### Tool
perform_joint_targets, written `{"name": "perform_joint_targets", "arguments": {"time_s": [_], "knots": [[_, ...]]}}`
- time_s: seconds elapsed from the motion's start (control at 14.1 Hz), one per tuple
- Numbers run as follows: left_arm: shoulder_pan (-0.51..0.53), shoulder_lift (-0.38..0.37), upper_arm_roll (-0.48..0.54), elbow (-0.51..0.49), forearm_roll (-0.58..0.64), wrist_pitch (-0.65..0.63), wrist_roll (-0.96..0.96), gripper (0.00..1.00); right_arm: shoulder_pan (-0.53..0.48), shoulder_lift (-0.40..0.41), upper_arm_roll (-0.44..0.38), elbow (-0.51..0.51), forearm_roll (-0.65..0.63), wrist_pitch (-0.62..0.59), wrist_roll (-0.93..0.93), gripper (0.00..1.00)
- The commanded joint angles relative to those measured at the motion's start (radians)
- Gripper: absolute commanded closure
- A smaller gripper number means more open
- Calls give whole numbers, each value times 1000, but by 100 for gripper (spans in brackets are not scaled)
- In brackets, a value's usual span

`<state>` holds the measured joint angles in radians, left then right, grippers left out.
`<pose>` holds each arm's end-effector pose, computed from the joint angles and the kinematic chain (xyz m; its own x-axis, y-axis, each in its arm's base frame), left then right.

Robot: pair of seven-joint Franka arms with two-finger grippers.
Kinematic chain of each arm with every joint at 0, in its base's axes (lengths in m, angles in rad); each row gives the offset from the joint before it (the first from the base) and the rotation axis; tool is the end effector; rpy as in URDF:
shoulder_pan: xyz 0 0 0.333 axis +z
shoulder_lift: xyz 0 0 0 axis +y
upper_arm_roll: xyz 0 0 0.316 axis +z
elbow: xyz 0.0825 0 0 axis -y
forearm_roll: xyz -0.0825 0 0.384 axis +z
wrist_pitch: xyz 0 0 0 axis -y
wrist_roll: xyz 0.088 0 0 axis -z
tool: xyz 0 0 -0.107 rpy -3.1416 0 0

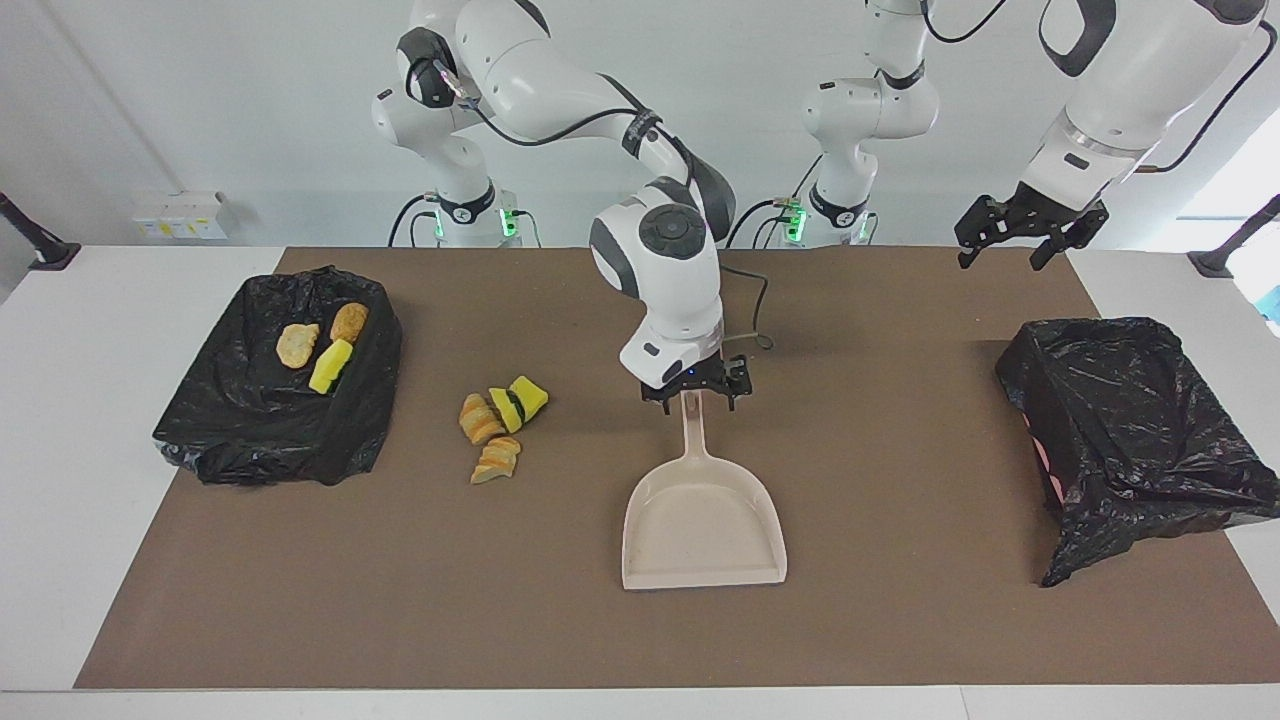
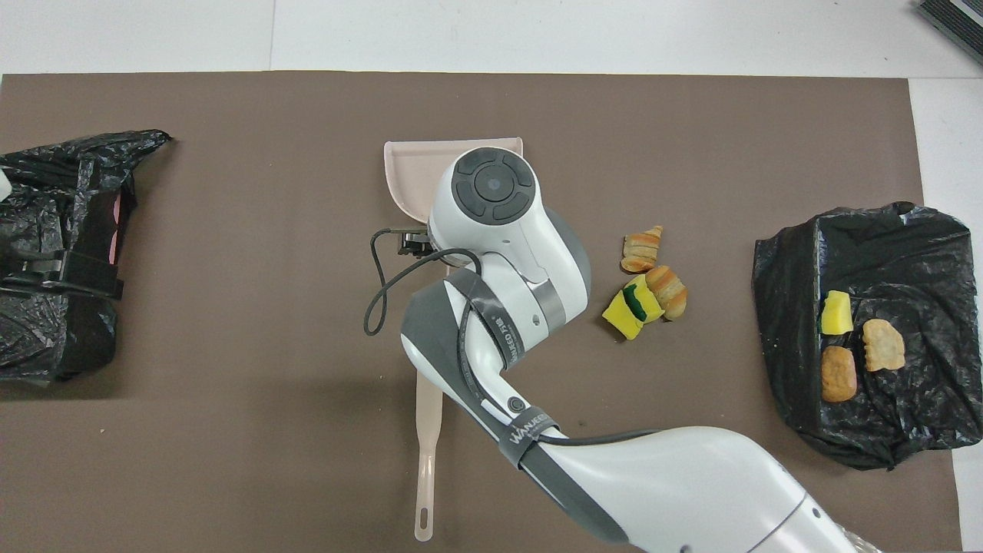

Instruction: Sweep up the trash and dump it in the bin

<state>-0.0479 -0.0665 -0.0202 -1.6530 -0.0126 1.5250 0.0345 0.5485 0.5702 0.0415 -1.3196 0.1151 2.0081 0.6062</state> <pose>0.5265 -0.0377 0.6180 0.9928 -0.1027 -0.0610 -0.1021 -0.9947 0.0134 0.6070 0.4066 0.4173 0.9975 -0.0683 0.0194 -0.0640 -0.9828 -0.1732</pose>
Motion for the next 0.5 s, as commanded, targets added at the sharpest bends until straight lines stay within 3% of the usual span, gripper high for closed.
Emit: {"name": "perform_joint_targets", "arguments": {"time_s": [0.0, 0.14, 0.42], "knots": [[-62, -7, -4, 6, 6, -19, -7, 0, -36, -111, 8, -59, 37, -89, -22, 0], [-102, 19, -4, 4, 5, 18, -8, 0, -24, -209, 11, -151, 38, -114, -23, 0], [-202, 126, -4, 7, 2, 145, -34, 0, 97, -395, 9, -419, 47, -118, 18, 0]]}}
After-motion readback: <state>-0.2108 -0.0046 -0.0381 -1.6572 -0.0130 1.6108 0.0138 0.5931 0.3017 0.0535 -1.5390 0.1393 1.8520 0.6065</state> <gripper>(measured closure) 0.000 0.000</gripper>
